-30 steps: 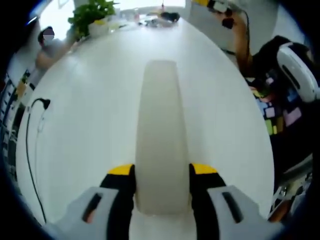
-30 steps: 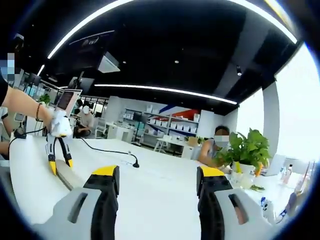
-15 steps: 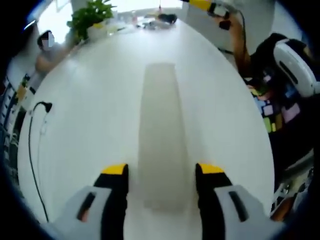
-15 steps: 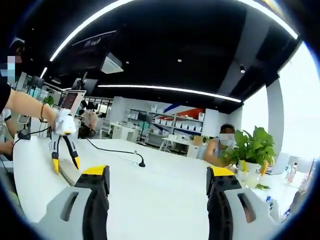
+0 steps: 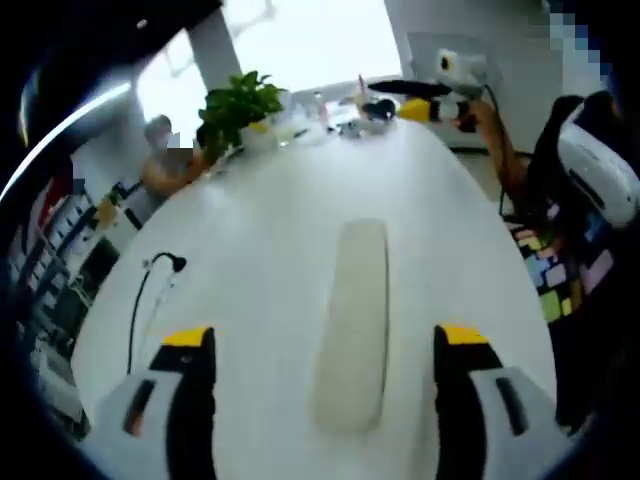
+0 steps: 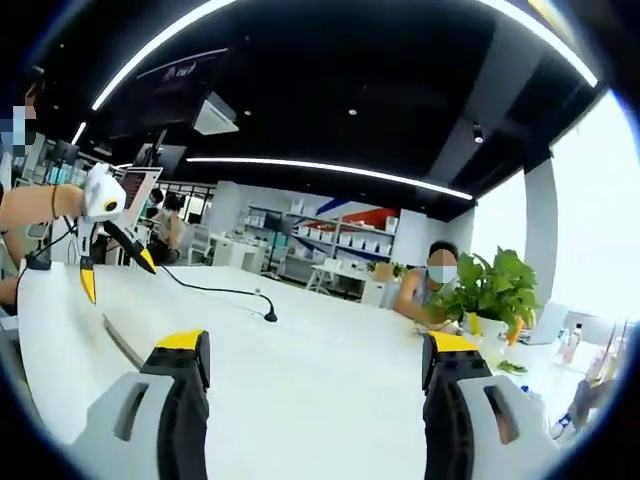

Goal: Arrange the utensils inside the cutlery case until each visible utensil rests in its matching compartment.

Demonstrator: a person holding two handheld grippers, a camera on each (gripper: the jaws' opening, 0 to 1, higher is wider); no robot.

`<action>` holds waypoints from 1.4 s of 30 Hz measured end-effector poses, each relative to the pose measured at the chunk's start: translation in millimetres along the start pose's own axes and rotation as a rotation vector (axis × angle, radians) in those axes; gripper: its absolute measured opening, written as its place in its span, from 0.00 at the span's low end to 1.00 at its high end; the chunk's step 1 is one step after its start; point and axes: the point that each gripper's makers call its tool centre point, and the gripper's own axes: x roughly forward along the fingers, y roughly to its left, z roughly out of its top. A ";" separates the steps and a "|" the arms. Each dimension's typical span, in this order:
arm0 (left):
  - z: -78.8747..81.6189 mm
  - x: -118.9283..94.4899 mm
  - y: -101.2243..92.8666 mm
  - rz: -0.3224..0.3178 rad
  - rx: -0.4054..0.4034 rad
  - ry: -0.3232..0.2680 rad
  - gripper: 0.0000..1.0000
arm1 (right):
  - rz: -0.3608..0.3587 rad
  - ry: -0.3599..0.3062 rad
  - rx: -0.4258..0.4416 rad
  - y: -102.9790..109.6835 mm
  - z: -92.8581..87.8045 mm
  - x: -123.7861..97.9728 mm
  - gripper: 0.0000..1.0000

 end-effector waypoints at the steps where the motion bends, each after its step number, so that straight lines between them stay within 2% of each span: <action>1: 5.7 -3.9 2.6 0.034 -0.021 -0.040 0.99 | 0.000 -0.001 0.002 -0.4 -0.1 -0.4 0.92; 2: 13.1 -9.0 5.3 0.072 -0.059 -0.096 1.00 | -0.002 -0.002 0.007 -1.4 -0.4 -0.5 0.93; 5: 22.9 -24.0 14.9 0.164 -0.092 -0.186 1.00 | -0.010 -0.011 0.034 -5.2 -0.3 -0.9 0.93; 7: 25.5 -36.0 24.3 0.251 -0.088 -0.215 1.00 | -0.009 -0.014 0.043 -6.2 0.1 -1.7 0.94; 12: 17.5 -59.0 25.3 0.379 -0.120 -0.226 1.00 | -0.023 0.002 0.057 -10.7 -5.3 -4.4 0.99; 13: 17.4 -62.7 25.6 0.399 -0.130 -0.240 1.00 | -0.025 -0.002 0.062 -11.6 -5.1 -6.0 0.99; 14: 19.2 -72.0 27.4 0.444 -0.160 -0.290 1.00 | -0.027 -0.006 0.065 -12.6 -5.0 -6.9 0.99; 15: 17.7 -78.1 26.5 0.465 -0.188 -0.313 1.00 | -0.032 -0.005 0.068 -13.5 -5.2 -7.0 0.99; 18: 0.9 -97.4 26.5 0.544 -0.284 -0.339 1.00 | -0.053 0.000 0.069 -18.1 -6.7 -7.1 0.99; 20: -18.7 -106.5 27.0 0.597 -0.340 -0.312 1.00 | -0.050 -0.004 0.080 -18.8 -7.4 -7.6 0.99; 22: -30.4 -116.7 29.7 0.650 -0.362 -0.333 1.00 | -0.048 -0.002 0.089 -19.1 -8.8 -7.6 0.99; 23: -38.0 -120.8 29.7 0.669 -0.375 -0.324 1.00 | -0.050 0.006 0.093 -18.4 -10.6 -7.5 0.99; 26: -50.6 -134.1 30.6 0.744 -0.321 -0.321 1.00 | -0.066 0.031 0.091 -19.8 -15.4 -7.6 0.99; 29: -59.1 -137.6 25.3 0.734 -0.337 -0.312 0.96 | -0.078 0.038 0.080 -20.4 -15.9 -8.6 0.99; 31: -56.6 -141.7 24.0 0.730 -0.356 -0.357 0.96 | -0.088 0.048 0.083 -21.8 -17.6 -9.4 0.99; 34: -53.7 -144.0 18.9 0.735 -0.341 -0.369 1.00 | -0.095 0.069 0.083 -21.1 -22.9 -11.1 0.99; 37: -53.2 -143.3 12.5 0.734 -0.331 -0.362 1.00 | -0.105 0.081 0.088 -21.5 -27.8 -13.5 0.99; 39: -50.3 -144.9 6.0 0.722 -0.334 -0.386 1.00 | -0.106 0.086 0.093 -21.4 -29.7 -14.2 0.99; 42: -46.5 -147.0 1.8 0.713 -0.327 -0.386 1.00 | -0.105 0.091 0.100 -20.6 -30.8 -15.4 0.99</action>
